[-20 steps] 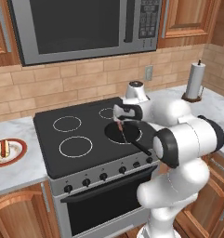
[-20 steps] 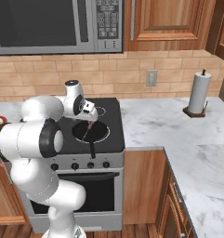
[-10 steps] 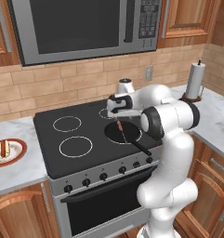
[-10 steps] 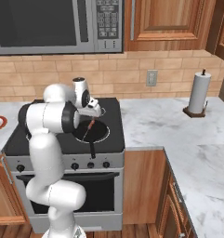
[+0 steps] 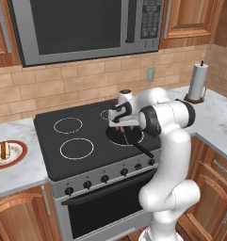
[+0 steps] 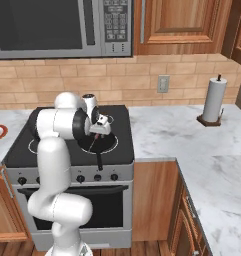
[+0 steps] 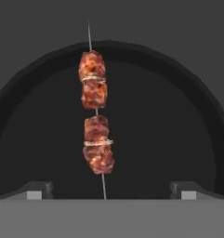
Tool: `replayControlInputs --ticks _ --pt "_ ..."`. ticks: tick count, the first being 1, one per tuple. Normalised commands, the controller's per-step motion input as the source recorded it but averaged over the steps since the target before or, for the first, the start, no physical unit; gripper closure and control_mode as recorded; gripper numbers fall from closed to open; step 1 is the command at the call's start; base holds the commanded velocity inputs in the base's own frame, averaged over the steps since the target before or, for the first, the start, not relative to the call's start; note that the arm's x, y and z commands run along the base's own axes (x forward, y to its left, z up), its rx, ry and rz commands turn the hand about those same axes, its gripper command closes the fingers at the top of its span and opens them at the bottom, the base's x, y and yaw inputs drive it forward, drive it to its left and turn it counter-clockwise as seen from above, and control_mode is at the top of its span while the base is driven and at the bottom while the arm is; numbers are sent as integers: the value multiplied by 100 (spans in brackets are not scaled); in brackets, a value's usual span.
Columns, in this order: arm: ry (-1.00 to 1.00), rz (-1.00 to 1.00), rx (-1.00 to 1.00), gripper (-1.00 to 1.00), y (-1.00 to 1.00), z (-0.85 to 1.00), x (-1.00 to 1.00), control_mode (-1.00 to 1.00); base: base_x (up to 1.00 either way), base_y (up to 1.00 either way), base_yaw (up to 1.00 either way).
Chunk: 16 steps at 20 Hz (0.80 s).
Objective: Place the cold items (carrot and mushroom) from the fridge in one tupperware on the dining counter. Place the warm items (kebab skewer and hot dog) in the stove area in another tupperware.
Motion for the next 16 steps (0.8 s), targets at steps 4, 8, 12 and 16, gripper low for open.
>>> replayControlInputs --ticks 4,8,12,16 --pt "0 0 0 -100 -1 -29 0 -100 0 0 0" --pt "0 0 0 -100 4 -10 16 -100 0 0 0" --pt "0 0 0 -100 1 -21 24 -100 0 0 0" --pt "0 0 0 -100 0 -20 23 -100 0 0 0"
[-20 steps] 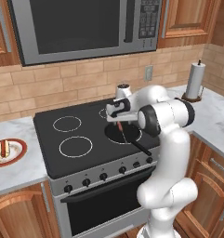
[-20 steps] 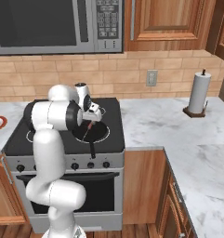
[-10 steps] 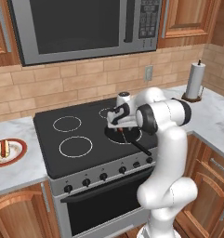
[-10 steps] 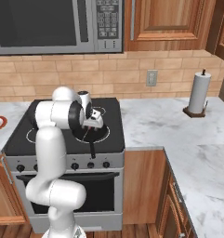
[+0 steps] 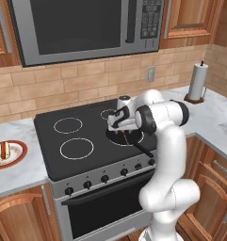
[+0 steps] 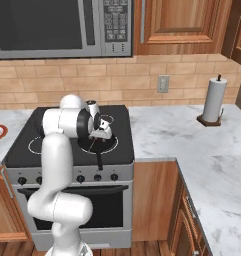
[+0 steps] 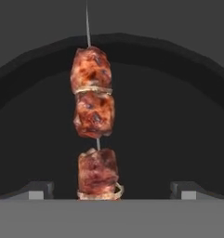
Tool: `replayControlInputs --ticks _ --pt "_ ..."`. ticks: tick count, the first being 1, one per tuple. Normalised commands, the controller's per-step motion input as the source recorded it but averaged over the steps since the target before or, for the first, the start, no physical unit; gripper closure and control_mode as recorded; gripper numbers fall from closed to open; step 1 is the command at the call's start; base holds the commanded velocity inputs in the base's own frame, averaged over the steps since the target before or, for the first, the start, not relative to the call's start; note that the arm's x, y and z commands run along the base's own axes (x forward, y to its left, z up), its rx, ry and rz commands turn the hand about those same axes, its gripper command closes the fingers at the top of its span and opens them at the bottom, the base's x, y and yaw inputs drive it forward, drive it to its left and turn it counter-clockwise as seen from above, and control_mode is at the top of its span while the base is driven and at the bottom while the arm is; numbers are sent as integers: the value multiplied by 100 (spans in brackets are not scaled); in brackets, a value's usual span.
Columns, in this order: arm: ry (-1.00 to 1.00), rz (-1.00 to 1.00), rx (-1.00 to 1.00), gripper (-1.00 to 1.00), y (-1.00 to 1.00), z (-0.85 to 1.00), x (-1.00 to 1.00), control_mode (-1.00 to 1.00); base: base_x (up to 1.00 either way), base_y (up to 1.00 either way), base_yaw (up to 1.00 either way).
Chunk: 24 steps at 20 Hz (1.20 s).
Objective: Place the cold items (carrot and mushroom) from the fridge in one tupperware on the dining counter. Place the warm items (kebab skewer and hot dog) in the stove area in another tupperware.
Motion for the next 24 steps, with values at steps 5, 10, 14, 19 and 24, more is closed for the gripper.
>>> replayControlInputs --ticks 5,10,14,19,24 --pt "0 0 0 -100 0 -2 21 -100 0 0 0" --pt "0 0 0 100 0 0 2 -100 0 0 0" --pt "0 0 0 100 0 0 -2 -100 0 0 0" --pt "0 0 0 100 0 8 -28 -100 0 0 0" --pt "0 -7 -1 100 0 49 -83 -100 0 0 0"
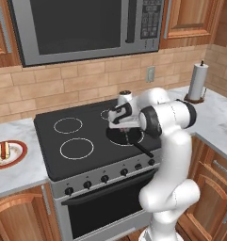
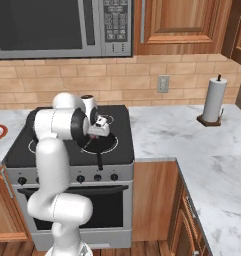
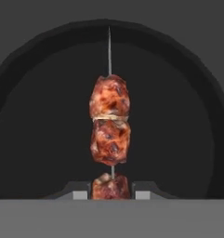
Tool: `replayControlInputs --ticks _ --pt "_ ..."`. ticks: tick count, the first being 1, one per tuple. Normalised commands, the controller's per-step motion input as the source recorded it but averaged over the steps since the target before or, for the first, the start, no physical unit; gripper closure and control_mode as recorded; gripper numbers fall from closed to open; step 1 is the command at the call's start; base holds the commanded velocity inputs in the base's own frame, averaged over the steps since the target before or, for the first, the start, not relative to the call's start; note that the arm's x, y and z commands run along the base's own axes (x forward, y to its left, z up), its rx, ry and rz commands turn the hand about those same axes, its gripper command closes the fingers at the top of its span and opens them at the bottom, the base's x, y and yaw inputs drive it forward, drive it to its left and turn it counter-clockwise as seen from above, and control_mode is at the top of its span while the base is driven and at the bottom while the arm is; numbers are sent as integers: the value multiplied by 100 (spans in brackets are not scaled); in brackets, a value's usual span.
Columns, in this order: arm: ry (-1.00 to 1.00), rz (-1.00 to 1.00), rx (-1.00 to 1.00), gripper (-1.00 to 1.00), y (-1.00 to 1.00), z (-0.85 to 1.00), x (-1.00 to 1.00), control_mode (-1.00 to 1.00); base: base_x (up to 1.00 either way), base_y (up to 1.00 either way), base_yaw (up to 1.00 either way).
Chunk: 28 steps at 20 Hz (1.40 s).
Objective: Place the cold items (carrot and mushroom) from the fridge in one tupperware on the dining counter. Place the warm items (kebab skewer and hot dog) in the stove area in another tupperware.
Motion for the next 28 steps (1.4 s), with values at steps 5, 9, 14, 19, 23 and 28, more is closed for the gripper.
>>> replayControlInputs --ticks 5,9,14,19,23,28 --pt "-7 -10 0 100 -21 72 -100 -100 0 0 0" --pt "-10 -7 0 100 -44 96 -100 -100 0 0 0" --pt "7 -6 3 100 -32 92 -100 -100 0 0 0" --pt "1 -1 13 100 -31 38 -100 -100 0 0 0" --pt "-2 0 5 100 -6 36 -100 -100 0 0 0" --pt "0 -15 0 100 17 41 -100 -100 0 0 0"
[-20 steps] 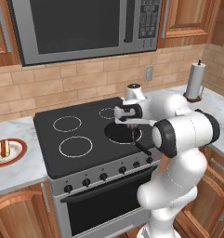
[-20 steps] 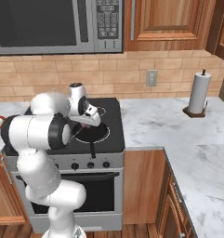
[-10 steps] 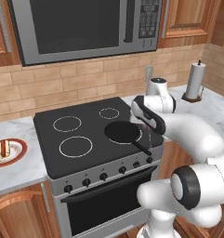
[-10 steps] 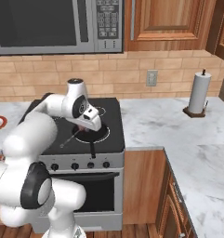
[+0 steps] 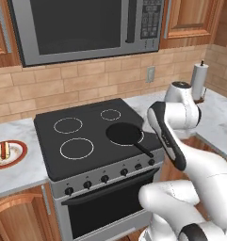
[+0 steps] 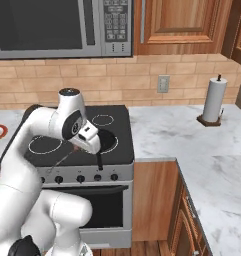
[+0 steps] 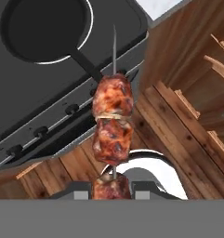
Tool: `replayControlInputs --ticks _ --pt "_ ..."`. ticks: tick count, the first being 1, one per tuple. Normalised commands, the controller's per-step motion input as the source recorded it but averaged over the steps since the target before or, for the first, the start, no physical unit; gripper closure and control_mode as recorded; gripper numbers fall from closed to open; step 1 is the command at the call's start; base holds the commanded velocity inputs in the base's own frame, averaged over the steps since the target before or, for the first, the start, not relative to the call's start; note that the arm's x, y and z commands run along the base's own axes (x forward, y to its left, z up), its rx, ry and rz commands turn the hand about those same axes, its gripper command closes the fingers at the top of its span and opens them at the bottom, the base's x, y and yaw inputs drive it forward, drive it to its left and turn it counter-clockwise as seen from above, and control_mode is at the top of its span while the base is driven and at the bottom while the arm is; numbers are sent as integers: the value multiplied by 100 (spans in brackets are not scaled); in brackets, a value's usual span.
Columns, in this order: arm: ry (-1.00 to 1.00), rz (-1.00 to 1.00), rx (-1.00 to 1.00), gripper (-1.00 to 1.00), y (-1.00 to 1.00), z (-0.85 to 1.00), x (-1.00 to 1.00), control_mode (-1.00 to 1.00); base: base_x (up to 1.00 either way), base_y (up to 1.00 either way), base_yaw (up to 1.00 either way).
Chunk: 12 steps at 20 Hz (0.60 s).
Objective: Place the cold items (carrot and mushroom) from the fridge in one tupperware on the dining counter. Place the warm items (kebab skewer and hot dog) in the stove area in another tupperware.
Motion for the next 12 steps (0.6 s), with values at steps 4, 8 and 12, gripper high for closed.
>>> replayControlInputs --ticks 4,8,12 --pt "0 -37 3 100 41 18 -100 -100 0 0 0" --pt "0 -35 7 100 27 0 -100 -100 0 0 0" --pt "2 -35 20 100 0 34 -88 -100 0 0 0"
